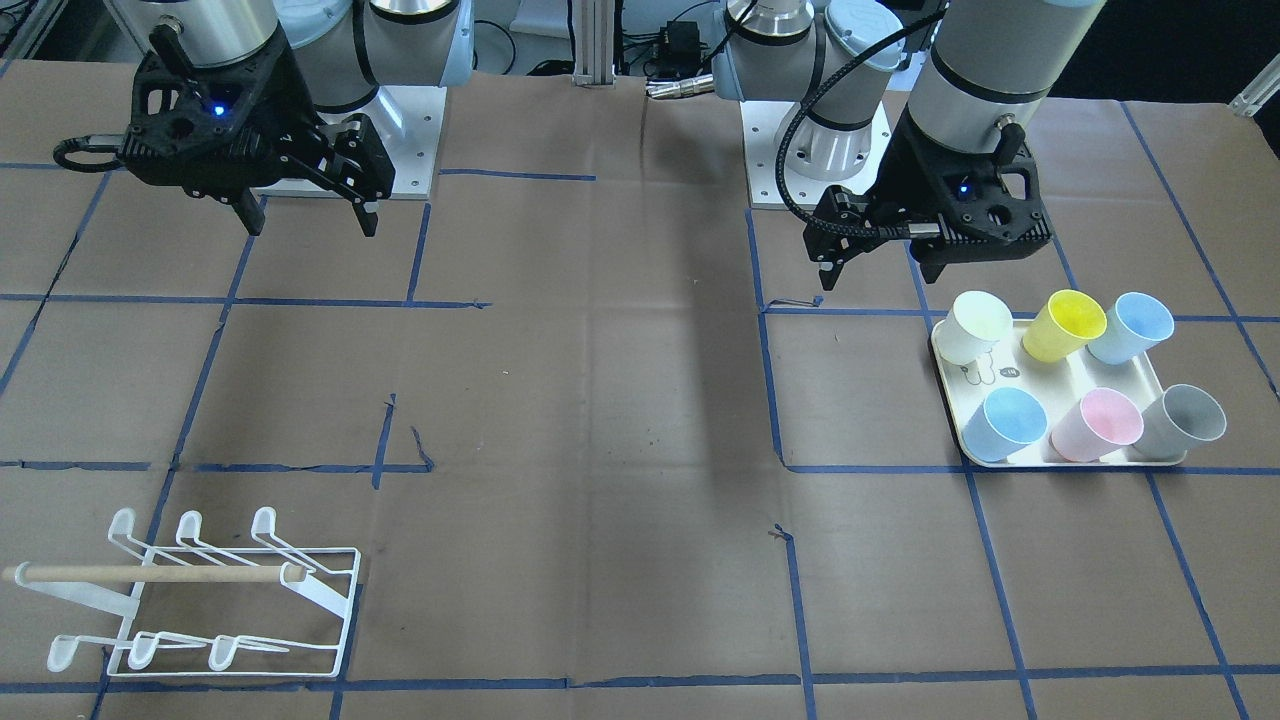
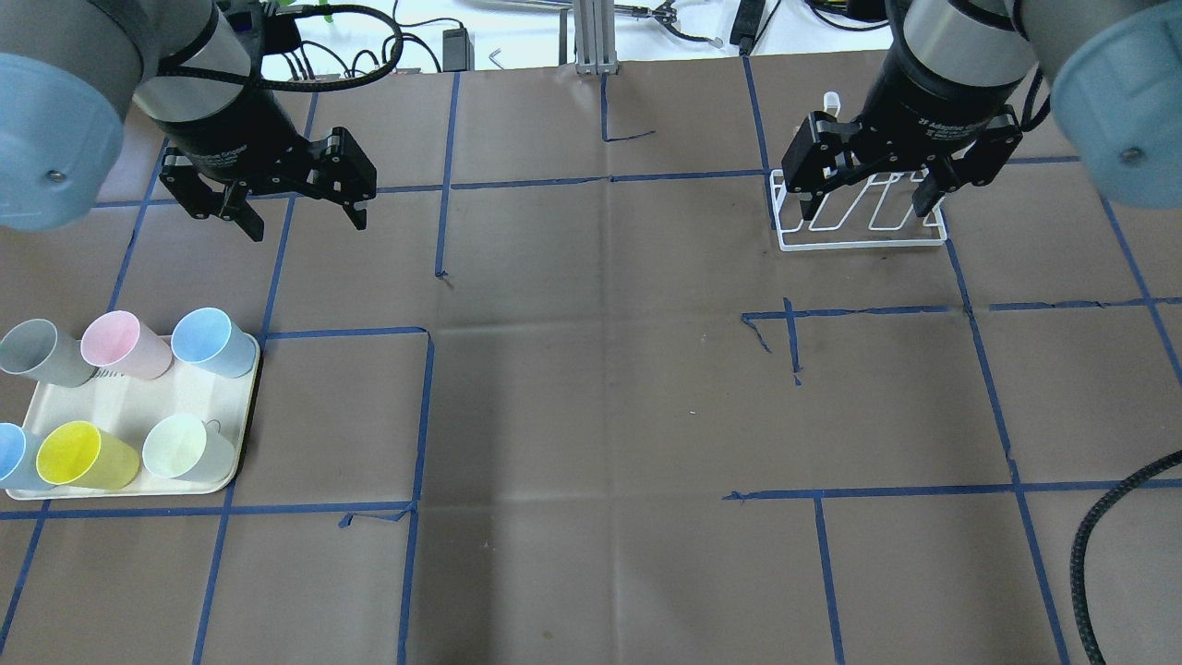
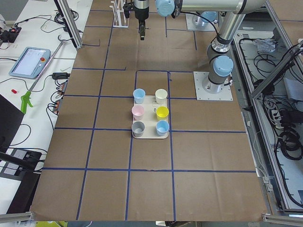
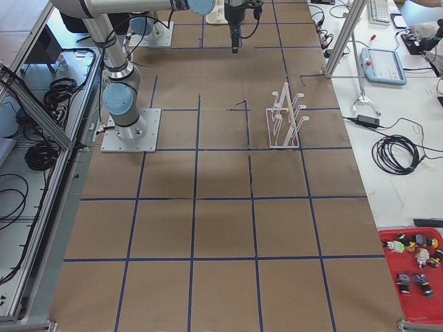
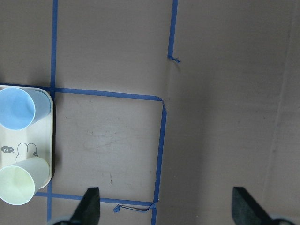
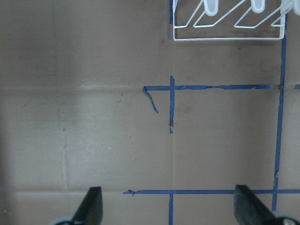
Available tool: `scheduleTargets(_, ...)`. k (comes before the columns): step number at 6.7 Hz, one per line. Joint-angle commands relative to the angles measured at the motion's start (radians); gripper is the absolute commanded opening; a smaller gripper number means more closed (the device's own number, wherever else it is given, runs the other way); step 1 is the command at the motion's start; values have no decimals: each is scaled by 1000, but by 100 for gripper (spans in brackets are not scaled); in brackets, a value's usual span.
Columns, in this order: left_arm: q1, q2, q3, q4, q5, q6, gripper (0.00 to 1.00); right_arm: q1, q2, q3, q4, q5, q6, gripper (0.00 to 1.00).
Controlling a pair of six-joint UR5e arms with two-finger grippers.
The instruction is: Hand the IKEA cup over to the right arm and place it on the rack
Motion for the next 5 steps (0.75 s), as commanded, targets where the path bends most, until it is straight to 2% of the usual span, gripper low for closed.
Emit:
scheduleTargets(1, 0, 1, 0, 1, 0, 1, 100, 0, 0, 3, 0, -1, -1, 100)
scheduleTargets(5, 0, -2, 2, -1, 0, -4, 100, 0, 3, 4, -8, 7, -1, 100)
